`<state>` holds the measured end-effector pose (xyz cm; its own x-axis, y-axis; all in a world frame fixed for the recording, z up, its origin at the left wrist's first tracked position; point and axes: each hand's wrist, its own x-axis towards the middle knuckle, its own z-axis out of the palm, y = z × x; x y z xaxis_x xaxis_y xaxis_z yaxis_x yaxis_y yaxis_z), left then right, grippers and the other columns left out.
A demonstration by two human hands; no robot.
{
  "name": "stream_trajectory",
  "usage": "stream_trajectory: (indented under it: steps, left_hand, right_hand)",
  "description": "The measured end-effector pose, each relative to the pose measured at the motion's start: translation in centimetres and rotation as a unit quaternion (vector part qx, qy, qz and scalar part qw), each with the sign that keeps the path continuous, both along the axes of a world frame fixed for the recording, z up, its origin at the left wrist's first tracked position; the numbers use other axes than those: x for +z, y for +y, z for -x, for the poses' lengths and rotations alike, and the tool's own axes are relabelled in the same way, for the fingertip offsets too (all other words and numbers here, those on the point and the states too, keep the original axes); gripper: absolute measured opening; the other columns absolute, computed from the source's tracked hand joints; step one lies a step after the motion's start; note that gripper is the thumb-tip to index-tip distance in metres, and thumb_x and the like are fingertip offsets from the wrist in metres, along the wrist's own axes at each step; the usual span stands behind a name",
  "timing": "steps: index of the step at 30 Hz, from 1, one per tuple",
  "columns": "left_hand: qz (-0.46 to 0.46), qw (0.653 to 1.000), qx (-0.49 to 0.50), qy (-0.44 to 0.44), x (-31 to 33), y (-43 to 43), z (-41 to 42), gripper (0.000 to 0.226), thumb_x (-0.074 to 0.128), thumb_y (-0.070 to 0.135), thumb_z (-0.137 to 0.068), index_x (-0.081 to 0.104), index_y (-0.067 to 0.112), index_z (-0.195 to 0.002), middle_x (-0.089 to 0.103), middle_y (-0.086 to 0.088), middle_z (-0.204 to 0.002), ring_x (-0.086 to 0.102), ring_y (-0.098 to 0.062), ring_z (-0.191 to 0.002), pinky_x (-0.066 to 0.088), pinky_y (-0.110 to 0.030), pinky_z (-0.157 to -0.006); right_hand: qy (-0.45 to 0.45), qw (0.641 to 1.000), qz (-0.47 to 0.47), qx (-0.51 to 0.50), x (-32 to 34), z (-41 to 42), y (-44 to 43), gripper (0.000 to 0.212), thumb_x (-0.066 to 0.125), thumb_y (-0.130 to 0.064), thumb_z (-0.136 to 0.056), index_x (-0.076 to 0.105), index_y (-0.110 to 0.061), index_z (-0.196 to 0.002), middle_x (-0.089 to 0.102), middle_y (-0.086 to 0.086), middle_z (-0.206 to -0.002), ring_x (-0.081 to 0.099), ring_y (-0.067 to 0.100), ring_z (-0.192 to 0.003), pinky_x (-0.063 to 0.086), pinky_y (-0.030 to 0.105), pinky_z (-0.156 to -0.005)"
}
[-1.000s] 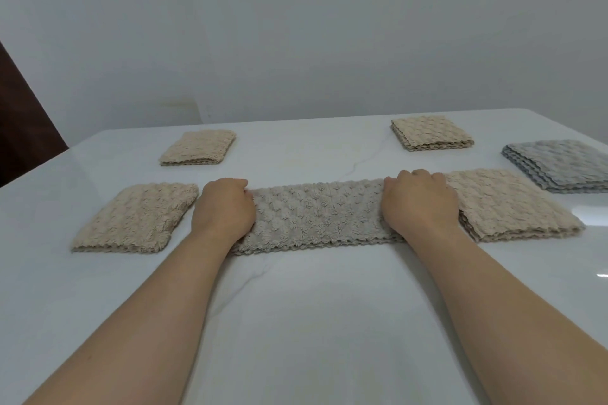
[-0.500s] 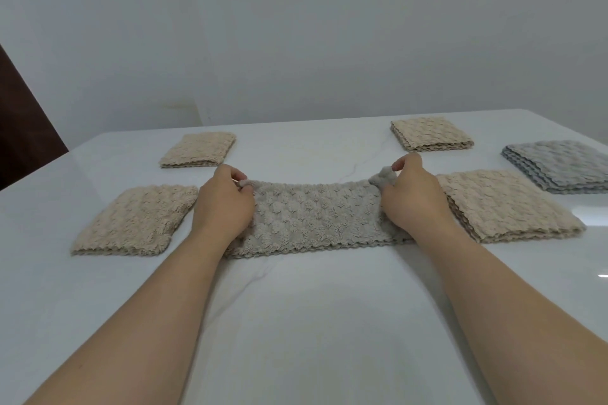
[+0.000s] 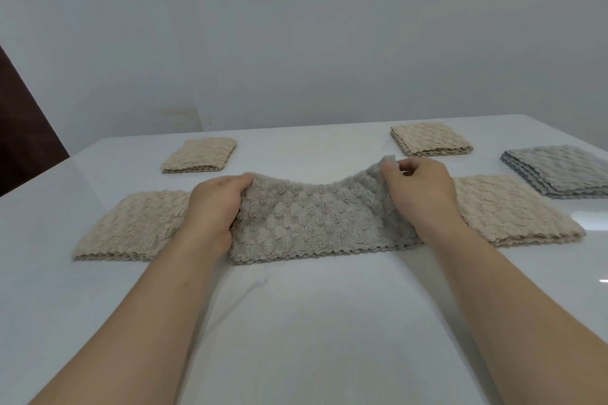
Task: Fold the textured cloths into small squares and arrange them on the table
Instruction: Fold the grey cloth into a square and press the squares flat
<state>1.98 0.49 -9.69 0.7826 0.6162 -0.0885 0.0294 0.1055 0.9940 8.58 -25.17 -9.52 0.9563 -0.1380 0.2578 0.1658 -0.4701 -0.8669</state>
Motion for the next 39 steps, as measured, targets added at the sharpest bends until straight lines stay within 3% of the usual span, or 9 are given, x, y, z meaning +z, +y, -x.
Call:
stream_trajectory:
  steps: [3, 5, 8, 9, 14, 27, 32, 36, 39]
  left_hand:
    - [-0.029, 0.998, 0.020, -0.057, 0.2, -0.5, 0.2, 0.009, 0.076, 0.026, -0.089, 0.079, 0.018, -0.089, 0.079, -0.005, -0.093, 0.075, -0.027, -0.095, 0.059, -0.051, -0.093]
    - [-0.059, 0.992, 0.028, -0.103, 0.3, -1.4, 0.4, 0.012, 0.077, 0.034, -0.089, 0.080, 0.022, -0.089, 0.079, 0.001, -0.088, 0.074, -0.020, -0.089, 0.058, -0.046, -0.092]
    - [-0.125, 0.978, 0.033, -0.167, 1.0, -3.9, 1.4, 0.007, 0.074, 0.031, -0.092, 0.078, 0.025, -0.089, 0.071, 0.011, -0.066, 0.061, -0.007, -0.060, 0.054, -0.028, -0.065]
    - [-0.144, 0.973, 0.025, -0.176, 1.1, -4.7, 1.7, 0.005, 0.074, 0.028, -0.093, 0.077, 0.026, -0.090, 0.072, 0.011, -0.067, 0.063, -0.007, -0.060, 0.055, -0.026, -0.063]
    - [-0.159, 0.971, -0.033, -0.177, 0.9, -7.3, 2.7, 0.007, 0.073, 0.024, -0.093, 0.078, 0.024, -0.098, 0.080, 0.006, -0.089, 0.076, -0.011, -0.088, 0.061, -0.039, -0.089]
    - [-0.150, 0.970, -0.032, -0.187, 1.1, -7.3, 2.9, 0.013, 0.075, 0.023, -0.092, 0.078, 0.023, -0.105, 0.080, 0.005, -0.094, 0.076, -0.011, -0.094, 0.059, -0.040, -0.094]
    - [-0.140, 0.970, -0.036, -0.193, 1.2, -7.2, 3.0, 0.013, 0.074, 0.026, -0.093, 0.079, 0.023, -0.104, 0.080, 0.004, -0.094, 0.076, -0.014, -0.094, 0.059, -0.042, -0.092]
    - [-0.153, 0.967, -0.057, -0.197, 1.5, -7.5, 3.4, 0.023, 0.080, 0.027, -0.086, 0.076, 0.024, -0.109, 0.080, 0.011, -0.092, 0.075, -0.005, -0.093, 0.059, -0.025, -0.086]
    - [-0.161, 0.963, -0.073, -0.202, 1.5, -7.6, 3.5, 0.028, 0.083, 0.020, -0.083, 0.070, 0.042, -0.094, 0.077, 0.021, -0.086, 0.074, 0.003, -0.090, 0.053, -0.009, -0.076]
  right_hand:
    - [-0.095, 0.995, 0.002, -0.028, 0.9, 1.4, 1.0, 0.022, 0.055, -0.044, -0.099, 0.064, -0.025, -0.092, 0.065, -0.009, -0.088, 0.061, 0.016, -0.085, 0.044, 0.032, -0.074]
    - [-0.181, 0.982, -0.040, -0.016, 1.4, 2.8, 2.4, 0.017, 0.058, -0.040, -0.098, 0.065, -0.026, -0.095, 0.064, -0.008, -0.093, 0.057, 0.012, -0.084, 0.046, 0.032, -0.076]
    - [-0.242, 0.967, -0.053, 0.052, 0.7, 4.7, 4.7, 0.009, 0.065, -0.033, -0.096, 0.065, -0.024, -0.099, 0.063, -0.007, -0.090, 0.057, 0.008, -0.079, 0.048, 0.026, -0.073]
    - [-0.240, 0.966, -0.049, 0.079, 0.3, 5.2, 5.3, 0.009, 0.067, -0.031, -0.095, 0.065, -0.024, -0.101, 0.064, -0.008, -0.090, 0.060, 0.009, -0.079, 0.049, 0.026, -0.074]
    - [-0.217, 0.966, -0.035, 0.134, -0.4, 5.8, 6.2, 0.013, 0.071, -0.031, -0.093, 0.065, -0.025, -0.104, 0.067, -0.012, -0.092, 0.062, 0.004, -0.082, 0.048, 0.015, -0.075]
    - [-0.274, 0.951, -0.015, 0.141, -0.5, 6.0, 6.4, 0.019, 0.072, -0.024, -0.093, 0.071, -0.016, -0.111, 0.066, -0.009, -0.088, 0.061, 0.007, -0.083, 0.049, 0.017, -0.075]
    - [-0.253, 0.954, -0.019, 0.158, -0.3, 6.0, 6.3, 0.024, 0.058, -0.015, -0.097, 0.073, -0.016, -0.116, 0.071, -0.009, -0.101, 0.062, 0.005, -0.095, 0.047, 0.017, -0.087]
    - [-0.224, 0.953, -0.038, 0.200, 0.0, 6.1, 6.1, 0.043, 0.043, -0.008, -0.090, 0.074, -0.020, -0.117, 0.071, -0.011, -0.103, 0.063, 0.005, -0.101, 0.049, 0.020, -0.091]
    - [-0.198, 0.954, -0.057, 0.220, 0.0, 6.0, 6.1, 0.046, 0.041, -0.006, -0.090, 0.074, -0.021, -0.117, 0.071, -0.012, -0.106, 0.063, 0.005, -0.105, 0.049, 0.024, -0.095]
